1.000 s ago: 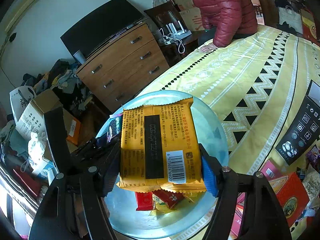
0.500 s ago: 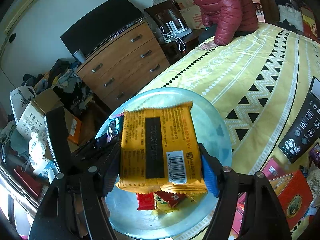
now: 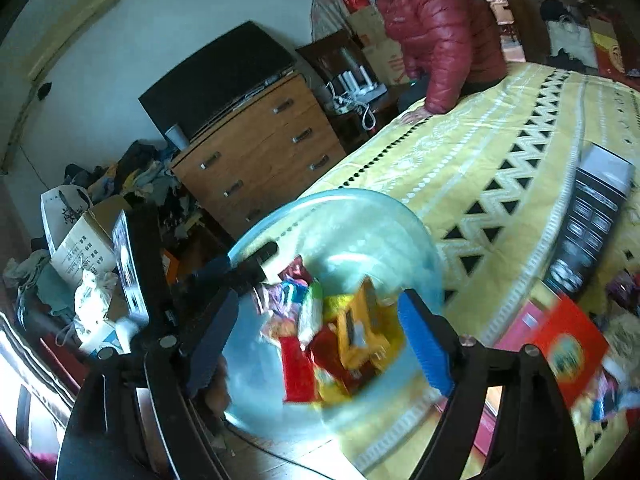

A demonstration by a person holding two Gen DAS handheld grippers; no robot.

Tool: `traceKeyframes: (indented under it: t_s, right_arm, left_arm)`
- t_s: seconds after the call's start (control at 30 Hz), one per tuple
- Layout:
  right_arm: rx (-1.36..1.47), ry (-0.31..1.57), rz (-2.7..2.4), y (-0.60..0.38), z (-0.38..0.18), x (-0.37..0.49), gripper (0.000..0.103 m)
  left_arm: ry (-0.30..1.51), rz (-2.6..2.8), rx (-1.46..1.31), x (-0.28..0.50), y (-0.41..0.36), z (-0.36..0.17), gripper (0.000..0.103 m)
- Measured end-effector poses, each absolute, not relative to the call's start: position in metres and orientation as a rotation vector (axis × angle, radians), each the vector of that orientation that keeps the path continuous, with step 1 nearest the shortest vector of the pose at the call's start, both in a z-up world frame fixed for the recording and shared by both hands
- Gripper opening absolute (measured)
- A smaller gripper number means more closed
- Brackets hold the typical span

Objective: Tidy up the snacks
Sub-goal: 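Open the right tool to drop the orange pack while the left tool releases the Oreo pack, then move both open tools back over the snack pile on the bed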

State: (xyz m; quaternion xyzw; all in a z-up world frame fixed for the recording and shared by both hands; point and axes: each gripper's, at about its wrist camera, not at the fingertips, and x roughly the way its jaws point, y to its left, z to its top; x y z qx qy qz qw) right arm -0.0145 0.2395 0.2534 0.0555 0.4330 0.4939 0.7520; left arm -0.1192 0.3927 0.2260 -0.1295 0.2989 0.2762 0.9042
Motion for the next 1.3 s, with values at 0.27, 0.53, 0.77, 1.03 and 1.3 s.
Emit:
traceKeyframes:
  t_s: [0.27, 0.53, 0.77, 1.03, 1.3]
  right_arm:
    - [0.092, 0.954, 0.855, 0.09, 0.211, -0.052, 0.085]
    - [0.221, 1.003, 0.641, -0.047, 0.177, -0.06, 0.085]
    - [0.293, 0.983, 0.541, -0.113, 0.165, -0.059, 0.086]
    - [0.316, 0.981, 0.485, -0.148, 0.153, -0.066, 0.086]
    - [0.351, 1.001, 0.408, -0.186, 0.13, -0.071, 0.086]
  left_arm:
    - [0.523, 0.316, -0.12, -0.114, 0.28, 0.263, 0.087]
    - [0.561, 0.091, 0.016, -0.091, 0.175, 0.255, 0.092]
    - [0.615, 0.029, 0.065, -0.084, 0.132, 0.24, 0.092]
    - [0.764, -0.072, 0.003, -0.066, 0.101, 0.19, 0.092]
    - [1.0, -0.194, -0.058, -0.022, 0.06, 0.105, 0.085]
